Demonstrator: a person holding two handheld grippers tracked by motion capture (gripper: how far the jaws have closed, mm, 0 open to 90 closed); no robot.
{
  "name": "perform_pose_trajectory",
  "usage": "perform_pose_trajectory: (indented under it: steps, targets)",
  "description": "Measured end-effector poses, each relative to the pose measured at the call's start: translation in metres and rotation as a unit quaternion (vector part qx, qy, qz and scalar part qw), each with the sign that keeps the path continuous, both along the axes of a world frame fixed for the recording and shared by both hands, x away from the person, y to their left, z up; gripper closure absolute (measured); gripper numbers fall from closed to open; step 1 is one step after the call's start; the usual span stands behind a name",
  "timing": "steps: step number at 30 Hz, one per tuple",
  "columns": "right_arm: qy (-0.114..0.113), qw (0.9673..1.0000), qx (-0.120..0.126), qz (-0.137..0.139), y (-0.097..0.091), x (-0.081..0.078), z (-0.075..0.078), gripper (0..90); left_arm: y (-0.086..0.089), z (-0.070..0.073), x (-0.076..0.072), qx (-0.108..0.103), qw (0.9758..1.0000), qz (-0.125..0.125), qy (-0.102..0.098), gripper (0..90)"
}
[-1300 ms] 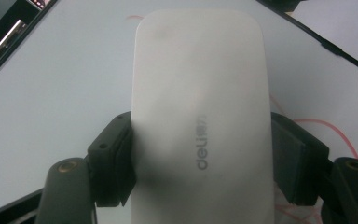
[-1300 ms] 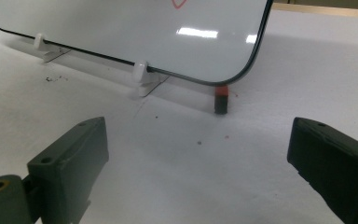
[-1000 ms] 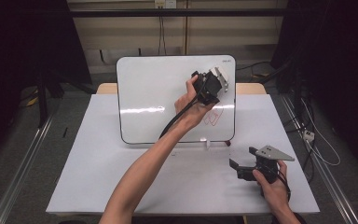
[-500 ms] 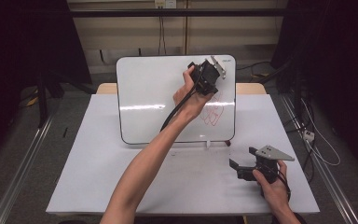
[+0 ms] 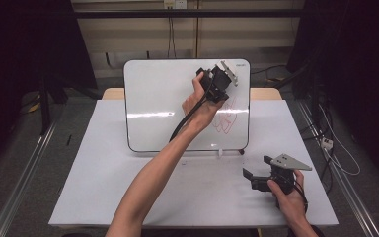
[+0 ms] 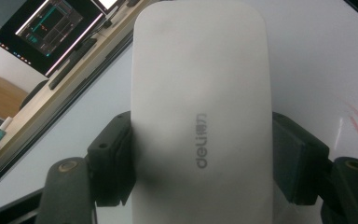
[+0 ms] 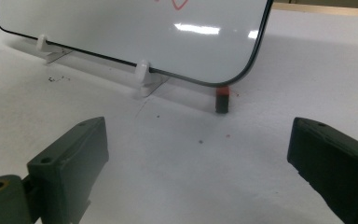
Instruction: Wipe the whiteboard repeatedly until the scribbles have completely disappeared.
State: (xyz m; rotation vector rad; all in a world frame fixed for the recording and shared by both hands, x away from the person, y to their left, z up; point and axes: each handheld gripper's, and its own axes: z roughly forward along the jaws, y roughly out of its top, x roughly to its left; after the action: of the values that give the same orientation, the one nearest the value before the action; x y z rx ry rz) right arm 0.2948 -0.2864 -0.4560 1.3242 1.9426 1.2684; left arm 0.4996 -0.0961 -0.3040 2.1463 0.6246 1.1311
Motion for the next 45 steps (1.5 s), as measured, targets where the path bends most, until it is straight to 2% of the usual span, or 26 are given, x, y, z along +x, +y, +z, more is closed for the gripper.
perform_pose_trajectory:
  steps: [3, 9, 13, 14, 15, 16, 17, 18, 21, 26, 30, 35, 40, 45]
  targets:
    - [-0.001, 1.0000, -0.002, 0.000, 0.000, 0.000, 0.000, 5.0, -0.001, -0.001, 0.000, -0.003, 1.0000, 0.003, -0.002, 31.2]
    - [-0.001, 1.0000, 0.000, 0.000, 0.000, 0.001, 0.000, 5.0, -0.005, -0.002, -0.001, 0.018, 0.9998, 0.004, -0.009, 31.2]
    - [0.000, 1.0000, -0.001, 0.000, 0.001, 0.000, 0.000, 5.0, -0.011, -0.006, -0.004, 0.035, 0.9993, -0.010, -0.008, 31.3]
    - [0.000, 1.0000, -0.001, 0.000, 0.001, 0.000, 0.000, 5.0, -0.012, -0.007, -0.005, 0.045, 0.9989, -0.011, -0.010, 31.2]
    - [0.000, 1.0000, -0.001, -0.001, 0.001, 0.000, 0.000, 5.0, -0.013, -0.008, -0.005, 0.048, 0.9987, -0.015, -0.009, 31.2]
    - [0.000, 1.0000, -0.001, -0.001, 0.001, 0.000, 0.000, 5.0, -0.015, -0.010, -0.006, 0.041, 0.9989, -0.019, -0.007, 31.2]
    - [-0.001, 1.0000, -0.002, -0.001, 0.001, 0.001, 0.000, 5.0, -0.016, -0.010, -0.007, 0.055, 0.9982, -0.019, -0.012, 31.2]
    - [0.000, 1.0000, -0.001, -0.001, 0.001, 0.000, 0.000, 5.0, -0.017, -0.012, -0.008, 0.052, 0.9982, -0.027, -0.011, 31.2]
    - [-0.001, 1.0000, -0.001, 0.001, 0.001, 0.000, 0.000, 5.0, -0.021, -0.018, -0.013, 0.066, 0.9968, -0.044, -0.013, 31.3]
    - [-0.001, 1.0000, -0.002, 0.001, 0.001, 0.000, 0.000, 5.0, -0.018, -0.022, -0.016, 0.054, 0.9968, -0.057, -0.016, 31.3]
    - [-0.001, 1.0000, -0.001, 0.001, 0.001, 0.000, 0.000, 5.0, -0.016, -0.026, -0.017, 0.041, 0.9967, -0.065, -0.027, 31.3]
    - [-0.001, 1.0000, -0.002, 0.000, 0.000, 0.000, 0.000, 5.0, -0.011, -0.032, -0.018, 0.026, 0.9953, -0.083, -0.043, 31.3]
    - [0.002, 1.0000, -0.002, 0.001, 0.001, 0.000, 0.000, 5.0, -0.009, -0.036, -0.021, 0.023, 0.9941, -0.090, -0.055, 31.3]
    - [0.001, 1.0000, -0.004, 0.000, 0.001, 0.000, 0.000, 5.0, -0.010, -0.038, -0.022, 0.026, 0.9938, -0.094, -0.054, 31.3]
